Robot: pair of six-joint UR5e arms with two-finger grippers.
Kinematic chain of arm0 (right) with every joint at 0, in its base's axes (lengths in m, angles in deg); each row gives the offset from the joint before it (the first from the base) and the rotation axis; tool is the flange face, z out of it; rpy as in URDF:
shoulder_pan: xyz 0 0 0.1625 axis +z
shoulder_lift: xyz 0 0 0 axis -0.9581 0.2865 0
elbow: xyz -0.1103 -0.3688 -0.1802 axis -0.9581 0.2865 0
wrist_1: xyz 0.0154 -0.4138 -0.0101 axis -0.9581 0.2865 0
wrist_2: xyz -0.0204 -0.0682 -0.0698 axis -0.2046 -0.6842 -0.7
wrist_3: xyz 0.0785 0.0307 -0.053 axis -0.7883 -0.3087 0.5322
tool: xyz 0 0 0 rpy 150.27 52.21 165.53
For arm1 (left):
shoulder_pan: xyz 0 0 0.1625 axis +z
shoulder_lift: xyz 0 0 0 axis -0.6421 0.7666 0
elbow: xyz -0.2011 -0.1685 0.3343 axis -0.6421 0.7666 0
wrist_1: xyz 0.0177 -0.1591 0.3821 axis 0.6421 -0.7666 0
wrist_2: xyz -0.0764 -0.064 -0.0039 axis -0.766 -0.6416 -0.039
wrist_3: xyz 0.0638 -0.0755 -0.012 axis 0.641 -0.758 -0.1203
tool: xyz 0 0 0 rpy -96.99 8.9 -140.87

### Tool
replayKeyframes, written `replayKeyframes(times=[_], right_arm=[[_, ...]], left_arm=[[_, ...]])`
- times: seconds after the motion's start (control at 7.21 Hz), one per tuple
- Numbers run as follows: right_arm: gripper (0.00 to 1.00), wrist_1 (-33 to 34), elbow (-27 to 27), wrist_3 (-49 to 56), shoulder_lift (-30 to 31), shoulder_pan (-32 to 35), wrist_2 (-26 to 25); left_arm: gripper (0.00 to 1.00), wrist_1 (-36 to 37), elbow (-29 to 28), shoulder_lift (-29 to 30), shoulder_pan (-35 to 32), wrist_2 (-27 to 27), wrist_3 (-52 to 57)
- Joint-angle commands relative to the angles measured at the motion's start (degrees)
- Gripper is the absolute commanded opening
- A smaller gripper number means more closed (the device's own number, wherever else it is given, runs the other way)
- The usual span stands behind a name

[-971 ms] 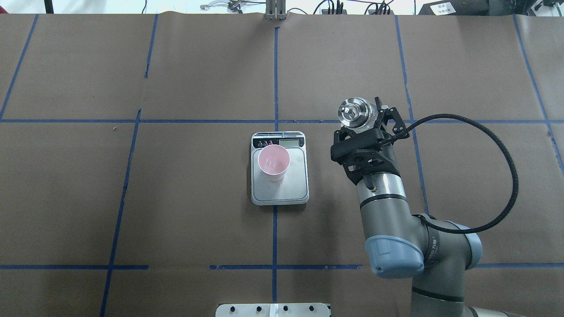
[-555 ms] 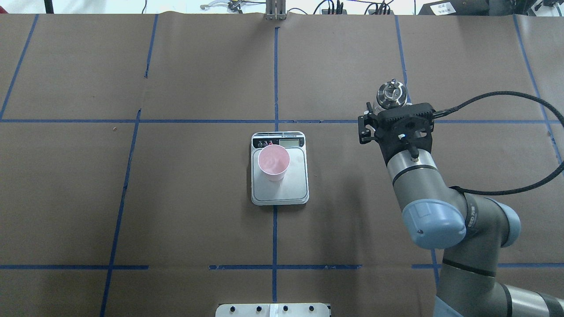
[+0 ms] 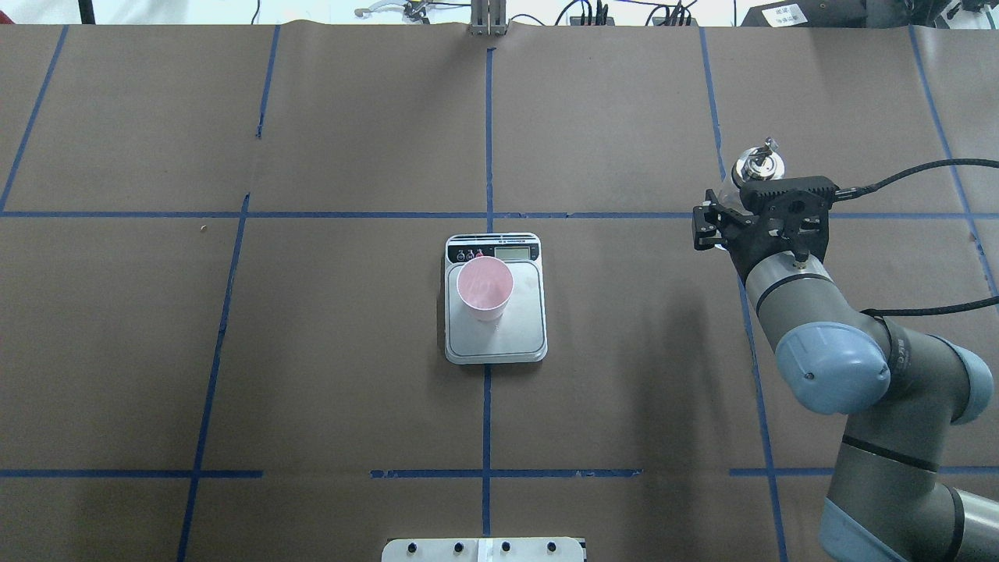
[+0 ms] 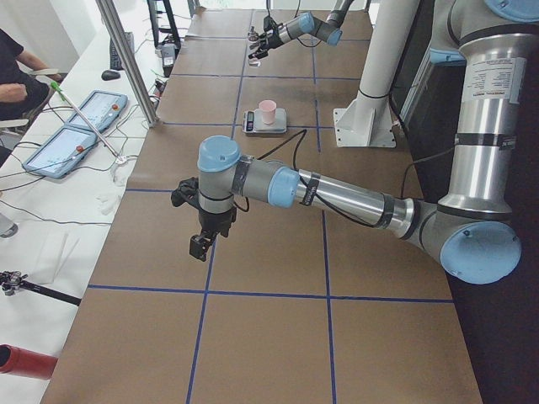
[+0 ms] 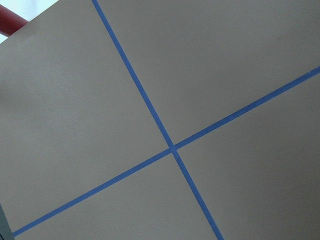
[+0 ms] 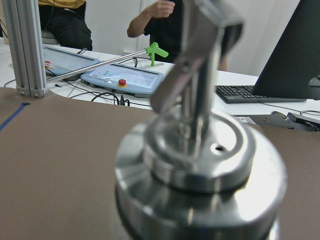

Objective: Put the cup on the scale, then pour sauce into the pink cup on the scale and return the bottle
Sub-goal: 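Lower the bottle to its original spot with the right gripper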

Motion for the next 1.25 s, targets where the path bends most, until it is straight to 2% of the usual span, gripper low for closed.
replayKeyframes(times=[0.0,0.42,1.11], right_arm=[[0.0,-0.06,0.46,-10.75,2.92,0.72,4.03],[0.0,0.03,3.18,-13.64,3.28,0.81,7.21],[0.0,-0.14,5.56,-17.25,3.37,0.63,5.99]], left_arm=[[1.0,0.0,0.43,0.0,0.0,0.03,-0.09],[1.0,0.17,1.14,-0.26,0.0,-0.14,0.0],[1.0,0.18,1.14,-0.26,0.0,-0.15,-0.09]])
